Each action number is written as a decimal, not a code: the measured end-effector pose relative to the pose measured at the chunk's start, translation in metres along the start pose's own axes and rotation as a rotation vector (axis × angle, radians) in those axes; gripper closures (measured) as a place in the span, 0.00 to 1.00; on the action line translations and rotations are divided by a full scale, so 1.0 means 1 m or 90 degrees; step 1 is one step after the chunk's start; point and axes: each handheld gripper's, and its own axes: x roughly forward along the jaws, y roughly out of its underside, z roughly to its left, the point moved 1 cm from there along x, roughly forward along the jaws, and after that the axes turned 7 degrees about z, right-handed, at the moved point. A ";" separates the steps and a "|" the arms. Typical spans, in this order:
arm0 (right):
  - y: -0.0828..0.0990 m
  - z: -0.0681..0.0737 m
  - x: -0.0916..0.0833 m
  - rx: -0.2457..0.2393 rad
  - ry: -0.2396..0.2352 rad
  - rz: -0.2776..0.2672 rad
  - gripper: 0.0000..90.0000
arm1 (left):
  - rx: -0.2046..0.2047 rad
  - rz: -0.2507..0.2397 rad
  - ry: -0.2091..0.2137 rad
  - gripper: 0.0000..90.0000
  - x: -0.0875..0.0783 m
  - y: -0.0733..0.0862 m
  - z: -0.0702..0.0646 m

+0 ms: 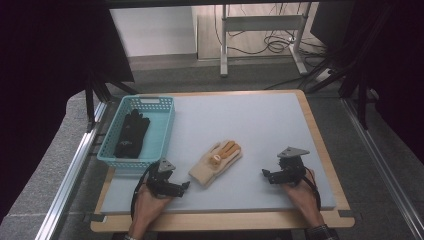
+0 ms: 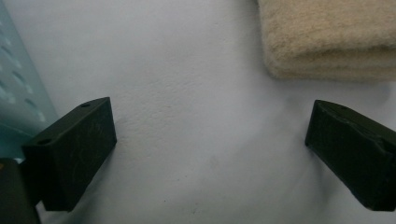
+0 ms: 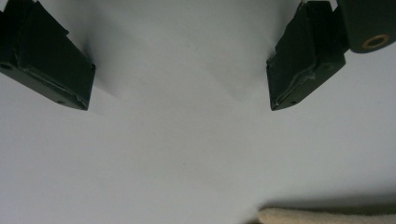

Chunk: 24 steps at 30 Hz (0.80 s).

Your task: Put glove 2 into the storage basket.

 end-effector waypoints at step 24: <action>0.000 0.000 0.000 0.002 0.000 -0.001 0.08 | 0.061 0.021 0.082 0.05 0.004 -0.079 -0.036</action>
